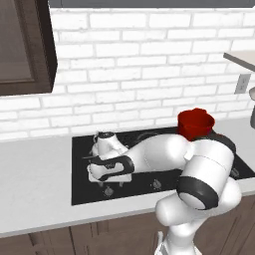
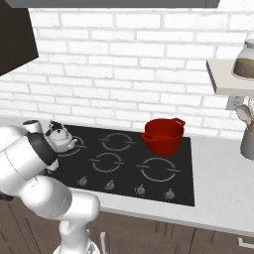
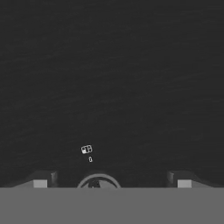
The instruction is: Pick the kettle from the counter and place it on a stove burner. Then turn the burner on.
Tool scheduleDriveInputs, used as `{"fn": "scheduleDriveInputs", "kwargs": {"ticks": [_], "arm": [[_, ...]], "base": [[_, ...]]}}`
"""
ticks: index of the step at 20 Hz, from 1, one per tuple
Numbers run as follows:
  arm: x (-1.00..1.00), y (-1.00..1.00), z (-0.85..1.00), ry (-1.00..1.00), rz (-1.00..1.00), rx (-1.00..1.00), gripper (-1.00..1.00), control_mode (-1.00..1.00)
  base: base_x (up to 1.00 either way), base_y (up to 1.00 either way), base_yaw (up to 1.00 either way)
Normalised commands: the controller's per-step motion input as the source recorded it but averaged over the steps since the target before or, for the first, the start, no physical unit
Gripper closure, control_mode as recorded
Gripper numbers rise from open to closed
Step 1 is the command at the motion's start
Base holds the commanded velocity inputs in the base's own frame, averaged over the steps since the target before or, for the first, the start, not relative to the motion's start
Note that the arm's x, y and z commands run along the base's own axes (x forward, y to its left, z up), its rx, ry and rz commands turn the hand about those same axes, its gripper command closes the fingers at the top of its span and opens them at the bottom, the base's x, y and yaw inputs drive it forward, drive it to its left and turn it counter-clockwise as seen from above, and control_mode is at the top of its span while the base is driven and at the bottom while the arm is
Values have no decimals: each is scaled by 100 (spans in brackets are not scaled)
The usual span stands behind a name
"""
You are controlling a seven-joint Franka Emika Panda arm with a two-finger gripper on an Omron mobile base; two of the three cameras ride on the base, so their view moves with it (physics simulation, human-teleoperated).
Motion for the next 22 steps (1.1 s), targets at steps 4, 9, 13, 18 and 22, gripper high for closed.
{"fn": "scheduleDriveInputs", "kwargs": {"ticks": [4, 9, 13, 18, 22], "arm": [[-4, -25, -12, -1, 0, 15, -100, -100], [2, 8, -14, 0, 0, 5, -100, -100], [17, 46, -1, 0, 0, 0, -100, -100], [6, 37, 0, 0, 0, 0, -100, -100], [0, 13, -2, 0, 0, 0, -100, -100]], "base": [[0, 0, 0], [0, 0, 0], [0, 0, 0], [0, 0, 0], [0, 0, 0]]}}
